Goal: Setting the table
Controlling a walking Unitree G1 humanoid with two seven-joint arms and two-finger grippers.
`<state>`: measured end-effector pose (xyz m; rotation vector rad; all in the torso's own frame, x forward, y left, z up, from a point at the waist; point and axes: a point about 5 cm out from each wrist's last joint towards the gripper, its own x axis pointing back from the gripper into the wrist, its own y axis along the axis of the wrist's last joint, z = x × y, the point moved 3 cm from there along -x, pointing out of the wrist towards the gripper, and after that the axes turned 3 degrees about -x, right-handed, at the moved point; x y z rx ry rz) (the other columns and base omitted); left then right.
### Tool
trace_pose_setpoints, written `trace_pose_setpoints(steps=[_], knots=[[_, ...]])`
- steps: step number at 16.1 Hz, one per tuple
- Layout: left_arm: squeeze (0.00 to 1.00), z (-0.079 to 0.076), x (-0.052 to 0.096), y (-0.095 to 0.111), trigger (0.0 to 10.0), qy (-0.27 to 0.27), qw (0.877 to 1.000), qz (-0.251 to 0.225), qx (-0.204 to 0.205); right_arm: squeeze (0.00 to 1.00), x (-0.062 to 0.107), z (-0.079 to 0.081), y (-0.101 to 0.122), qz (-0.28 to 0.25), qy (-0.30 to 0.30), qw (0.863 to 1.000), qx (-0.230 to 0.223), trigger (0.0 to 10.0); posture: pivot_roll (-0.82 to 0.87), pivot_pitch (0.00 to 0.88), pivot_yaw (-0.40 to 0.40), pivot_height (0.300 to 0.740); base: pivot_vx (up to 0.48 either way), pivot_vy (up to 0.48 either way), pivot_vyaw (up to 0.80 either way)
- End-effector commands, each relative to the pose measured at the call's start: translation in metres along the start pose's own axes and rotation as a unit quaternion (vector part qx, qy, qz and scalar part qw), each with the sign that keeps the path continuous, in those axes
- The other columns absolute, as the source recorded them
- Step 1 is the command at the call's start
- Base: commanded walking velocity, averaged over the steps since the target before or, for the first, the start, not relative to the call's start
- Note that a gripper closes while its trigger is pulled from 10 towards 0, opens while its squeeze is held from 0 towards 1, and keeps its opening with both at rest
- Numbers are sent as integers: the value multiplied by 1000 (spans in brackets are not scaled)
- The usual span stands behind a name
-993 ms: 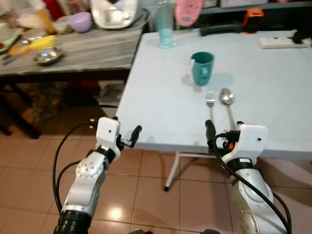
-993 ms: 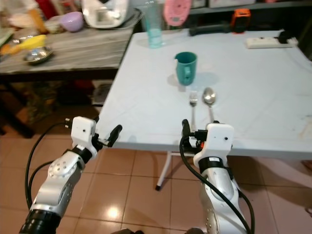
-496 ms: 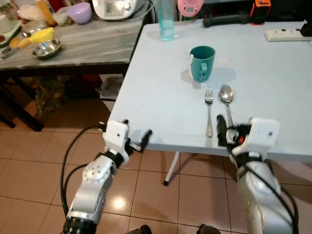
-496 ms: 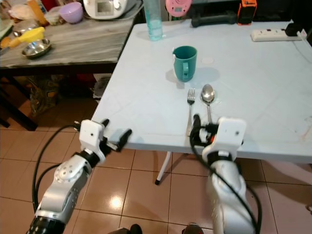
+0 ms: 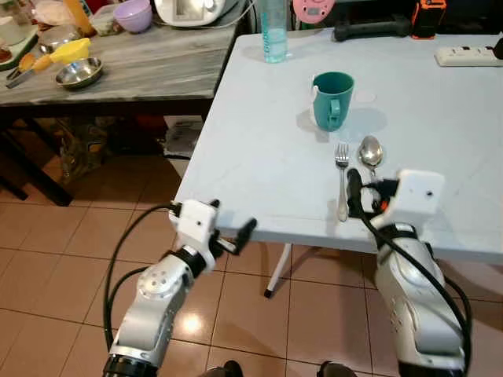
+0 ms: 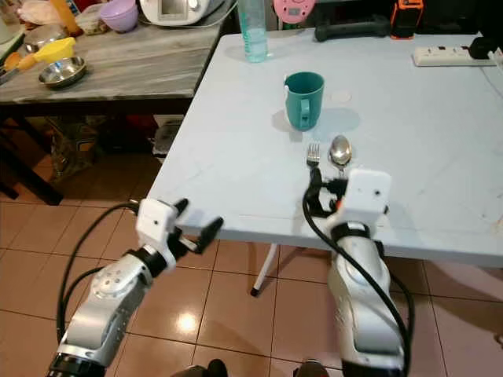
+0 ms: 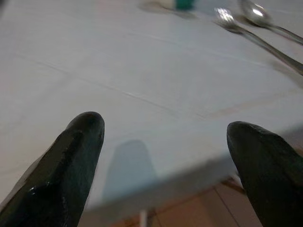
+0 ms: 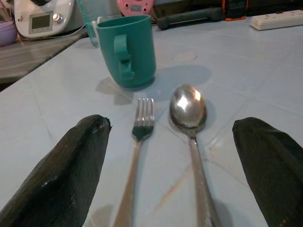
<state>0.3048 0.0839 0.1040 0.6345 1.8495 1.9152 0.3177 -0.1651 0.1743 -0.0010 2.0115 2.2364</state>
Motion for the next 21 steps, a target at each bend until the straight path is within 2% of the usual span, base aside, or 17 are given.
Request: trace_pose_setpoints(steps=[1,5,10,14,16,17,18,19,21], knots=[[0,-3,3,-1,10000,-18,1000,8,-7,0,-2,3,-4,12,4,1000,-7,10000,-170,157,149,740,0,0,0],[0,-13,6,-5,10000,-48,999,18,-8,0,-17,27,-10,25,40,999,4,10000,-169,159,152,740,0,0,0],[0,-19,9,-4,10000,-77,997,24,-10,0,-39,29,-17,57,22,998,5,10000,-151,162,149,740,0,0,0],[0,-17,7,6,10000,-68,998,4,10,0,-44,30,-26,78,14,997,11,10000,-145,158,150,740,0,0,0],[0,-17,2,14,10000,-63,998,-11,11,0,-44,25,-39,103,5,995,0,10000,-147,161,150,740,0,0,0],[0,-17,1,16,10000,-64,998,-13,11,0,-45,25,-42,109,6,994,-3,8353,-150,164,151,740,0,0,0],[0,-17,1,16,10000,-64,998,-14,11,0,-46,25,-43,112,7,994,-4,8353,-151,165,151,740,0,0,0],[0,-18,0,17,10000,-64,998,-15,12,0,-47,24,-46,119,7,993,-3,0,-152,167,150,740,0,0,0],[0,-20,0,18,10000,-65,998,-16,13,0,-47,25,-51,128,7,992,1,0,-152,167,150,740,0,0,0]])
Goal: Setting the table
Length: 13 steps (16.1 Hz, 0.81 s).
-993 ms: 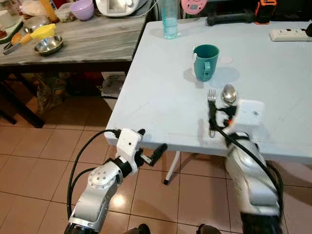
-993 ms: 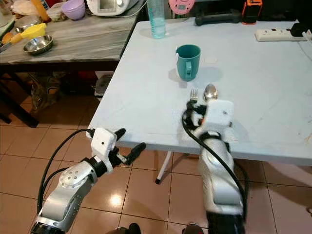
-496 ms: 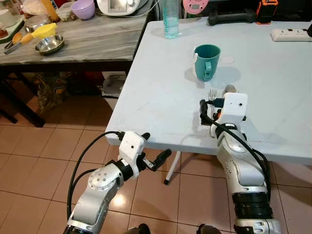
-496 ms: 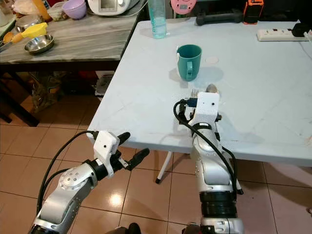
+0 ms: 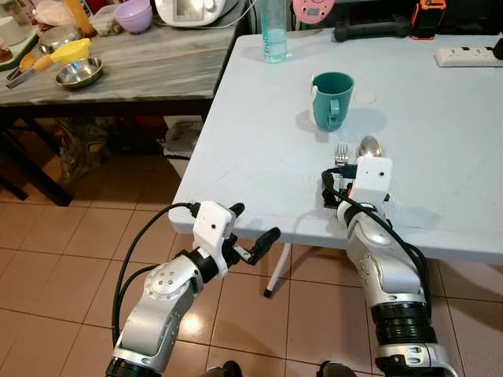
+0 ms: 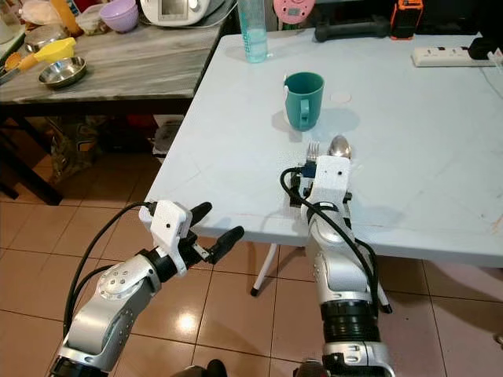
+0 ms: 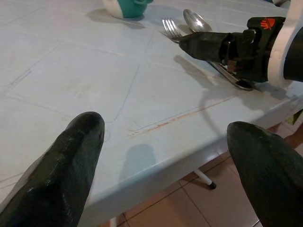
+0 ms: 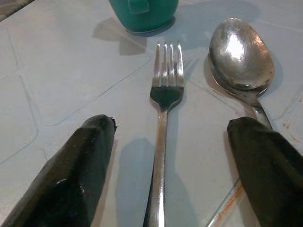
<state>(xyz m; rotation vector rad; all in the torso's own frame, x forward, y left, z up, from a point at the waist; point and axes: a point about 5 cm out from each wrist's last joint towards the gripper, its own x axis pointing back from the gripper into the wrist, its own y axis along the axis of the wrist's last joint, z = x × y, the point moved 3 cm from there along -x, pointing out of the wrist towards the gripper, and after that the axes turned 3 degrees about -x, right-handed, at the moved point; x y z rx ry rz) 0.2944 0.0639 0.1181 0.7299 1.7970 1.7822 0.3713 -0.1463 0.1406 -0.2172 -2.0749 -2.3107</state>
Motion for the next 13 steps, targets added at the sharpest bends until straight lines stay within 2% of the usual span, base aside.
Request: trace_pose_setpoints(steps=[1,6,10,13], knots=[[0,1,3,4,10000,3,1000,-3,-3,0,-1,6,-13,29,9,1000,-2,0,-152,166,149,740,0,0,0],[0,0,2,3,10000,1,1000,-1,-3,0,-1,5,-24,63,14,998,7,0,-154,165,148,740,0,0,0],[0,-1,0,6,10000,0,1000,-6,-1,0,0,6,-21,64,17,998,4,0,-159,167,150,740,0,0,0],[0,0,-1,6,10000,0,1000,-5,-2,0,-4,2,-18,63,14,998,2,0,-161,166,150,740,0,0,0]])
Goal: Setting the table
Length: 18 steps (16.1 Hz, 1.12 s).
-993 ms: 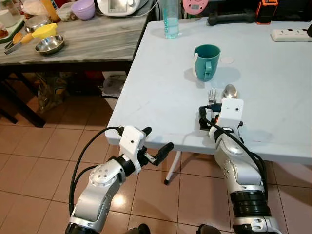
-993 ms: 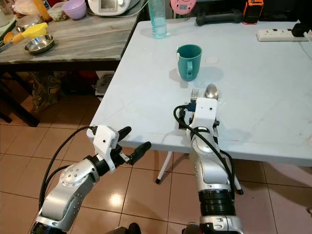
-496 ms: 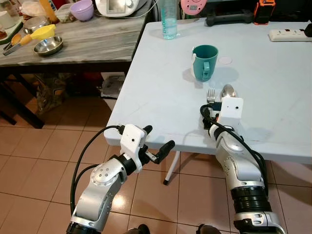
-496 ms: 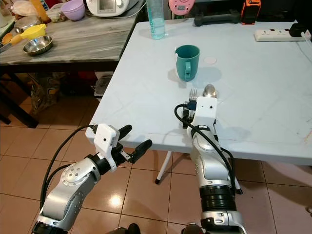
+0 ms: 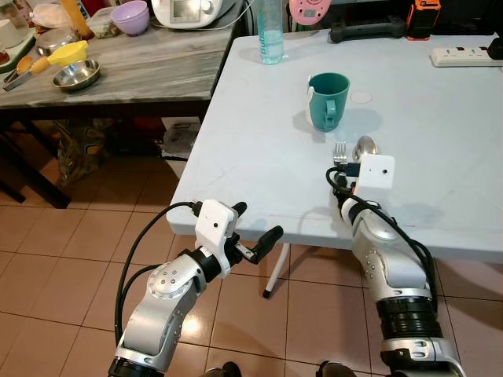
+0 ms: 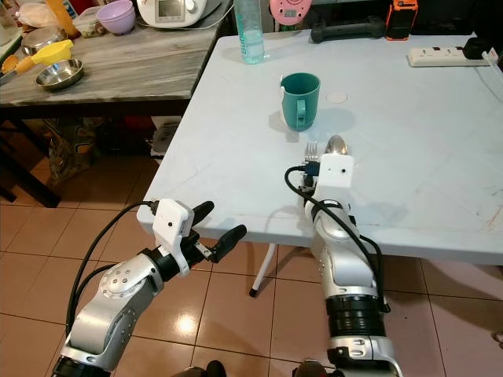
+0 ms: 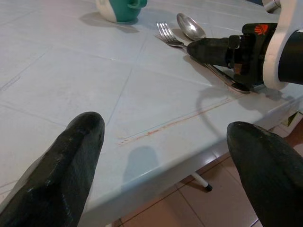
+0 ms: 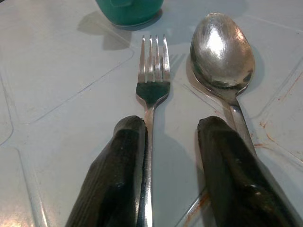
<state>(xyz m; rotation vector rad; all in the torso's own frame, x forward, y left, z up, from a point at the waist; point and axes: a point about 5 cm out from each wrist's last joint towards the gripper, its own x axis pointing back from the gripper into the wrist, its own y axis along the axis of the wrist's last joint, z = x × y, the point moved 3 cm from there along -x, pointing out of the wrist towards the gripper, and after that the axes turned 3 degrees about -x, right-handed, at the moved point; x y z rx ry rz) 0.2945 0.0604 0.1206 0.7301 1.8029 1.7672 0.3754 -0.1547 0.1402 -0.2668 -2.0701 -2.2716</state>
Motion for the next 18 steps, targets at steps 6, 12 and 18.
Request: trace_pose_setpoints(steps=[6,12,18], knots=[[0,3,1,1,10000,5,1000,2,-8,0,-6,13,-17,56,43,997,13,0,-158,161,146,740,0,0,0],[0,2,1,-2,10000,4,1000,7,-9,0,1,18,-35,82,54,995,12,0,-159,156,141,740,0,0,0],[0,1,-3,-3,10000,1,1000,7,-11,0,5,17,-26,55,47,997,-3,0,-165,145,138,740,0,0,0]])
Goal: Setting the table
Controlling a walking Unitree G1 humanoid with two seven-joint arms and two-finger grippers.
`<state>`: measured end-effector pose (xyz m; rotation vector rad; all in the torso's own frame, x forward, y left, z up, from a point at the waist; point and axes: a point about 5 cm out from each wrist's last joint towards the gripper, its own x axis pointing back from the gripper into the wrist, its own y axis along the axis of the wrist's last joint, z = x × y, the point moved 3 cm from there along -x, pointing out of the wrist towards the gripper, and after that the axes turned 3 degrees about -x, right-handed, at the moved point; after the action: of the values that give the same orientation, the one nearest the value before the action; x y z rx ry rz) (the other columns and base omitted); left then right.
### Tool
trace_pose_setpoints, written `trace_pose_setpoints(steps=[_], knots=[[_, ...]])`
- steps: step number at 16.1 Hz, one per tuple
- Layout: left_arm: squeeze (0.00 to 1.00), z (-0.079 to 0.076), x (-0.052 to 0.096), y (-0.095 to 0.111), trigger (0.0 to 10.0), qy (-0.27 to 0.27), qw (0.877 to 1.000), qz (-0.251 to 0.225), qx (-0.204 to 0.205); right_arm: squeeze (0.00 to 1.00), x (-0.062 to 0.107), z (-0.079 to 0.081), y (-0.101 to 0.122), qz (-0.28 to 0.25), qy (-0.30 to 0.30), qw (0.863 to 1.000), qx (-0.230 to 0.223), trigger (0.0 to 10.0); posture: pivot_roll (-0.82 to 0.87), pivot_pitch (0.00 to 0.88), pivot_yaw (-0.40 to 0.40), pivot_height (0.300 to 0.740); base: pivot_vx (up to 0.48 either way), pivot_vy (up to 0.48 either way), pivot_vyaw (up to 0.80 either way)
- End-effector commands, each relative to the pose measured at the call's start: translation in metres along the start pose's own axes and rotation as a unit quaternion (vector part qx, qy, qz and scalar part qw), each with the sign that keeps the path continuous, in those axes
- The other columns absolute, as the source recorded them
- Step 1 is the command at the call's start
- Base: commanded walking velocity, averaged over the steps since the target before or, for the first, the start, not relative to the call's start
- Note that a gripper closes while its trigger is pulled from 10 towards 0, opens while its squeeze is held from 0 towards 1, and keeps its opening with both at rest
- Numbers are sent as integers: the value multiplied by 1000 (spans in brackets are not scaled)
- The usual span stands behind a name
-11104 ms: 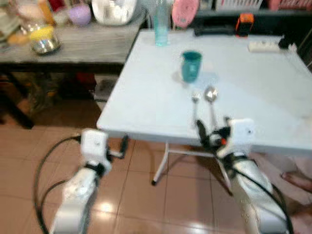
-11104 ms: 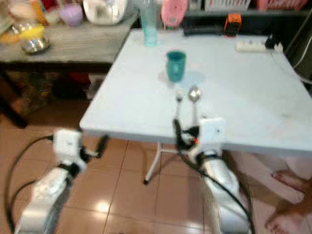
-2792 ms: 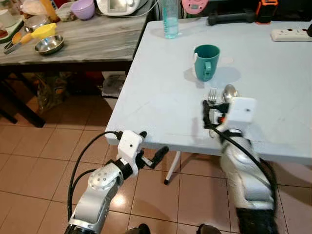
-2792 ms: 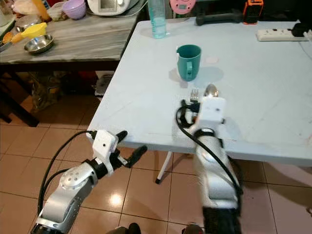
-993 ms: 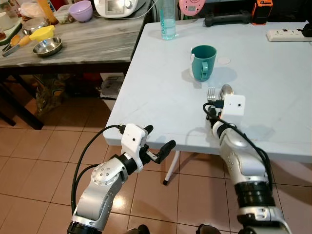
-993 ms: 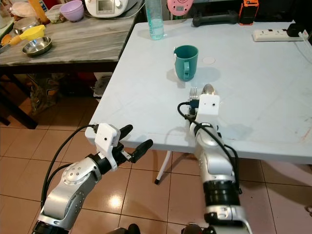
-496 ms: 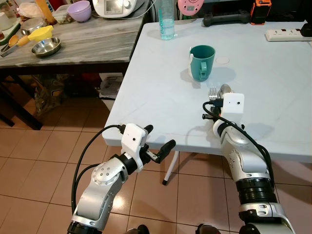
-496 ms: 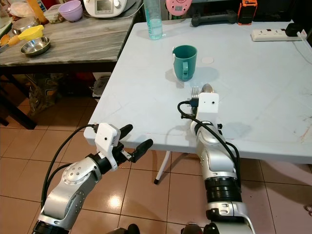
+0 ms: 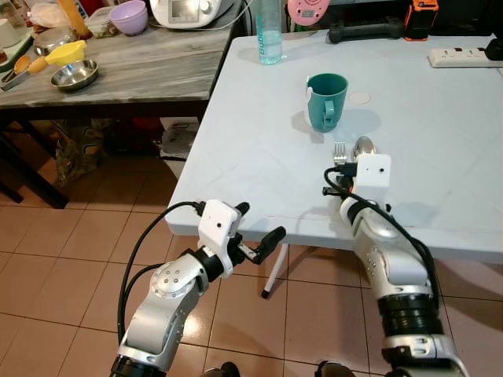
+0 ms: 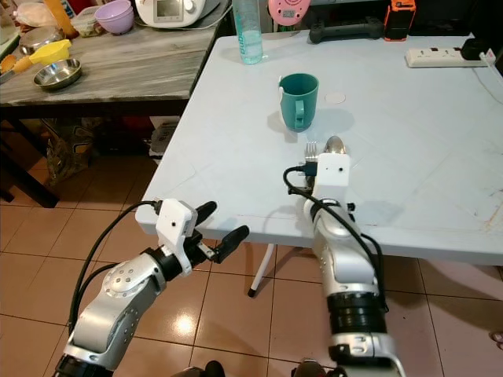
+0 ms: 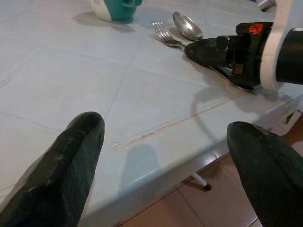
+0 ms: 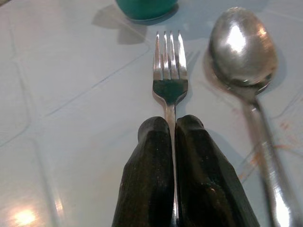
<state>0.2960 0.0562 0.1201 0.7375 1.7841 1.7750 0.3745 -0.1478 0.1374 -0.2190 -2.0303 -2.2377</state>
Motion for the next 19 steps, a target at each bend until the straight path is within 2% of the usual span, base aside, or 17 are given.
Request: trace_pose_setpoints(steps=[1,5,7,9,10,11,12,13,14,15,16,19], knots=[[0,4,1,-2,10000,8,1000,3,-5,0,4,12,-19,33,19,999,-9,0,-166,139,138,740,0,0,0],[0,7,-1,3,10000,13,1000,-9,-3,0,26,17,22,-91,42,995,-20,0,-169,122,130,740,0,0,0],[0,5,-3,4,10000,6,1000,-15,2,0,39,15,26,-119,46,992,-17,0,-171,120,131,740,0,0,0],[0,6,-3,4,10000,9,1000,-16,0,0,44,14,28,-131,44,990,-14,0,-180,118,134,740,0,0,0],[0,14,-3,5,10000,34,999,-21,-8,0,52,13,32,-148,43,988,-3,0,-184,118,135,740,0,0,0],[0,28,-3,8,10000,85,996,-28,-26,0,60,13,38,-169,41,985,11,0,-194,115,139,740,0,0,0],[0,44,-2,9,10000,134,990,-28,-26,0,67,12,45,-188,35,981,43,0,-199,113,136,740,0,0,0],[0,50,0,10,10000,151,988,-32,-21,0,72,11,49,-199,36,978,53,0,-199,113,136,740,0,0,0],[0,60,3,9,10000,180,983,-26,-36,0,78,10,55,-212,35,974,70,1333,-203,111,136,740,0,0,0],[0,69,8,7,10000,203,978,-22,-33,0,85,3,57,-218,24,972,84,5412,-203,111,136,740,0,0,0],[0,74,10,6,10000,219,975,-20,-32,0,90,-4,55,-217,11,972,90,10000,-212,108,138,740,0,0,0],[0,80,11,4,10000,232,972,-18,-35,0,95,-21,45,-201,-16,976,85,10000,-216,101,143,740,0,0,0]])
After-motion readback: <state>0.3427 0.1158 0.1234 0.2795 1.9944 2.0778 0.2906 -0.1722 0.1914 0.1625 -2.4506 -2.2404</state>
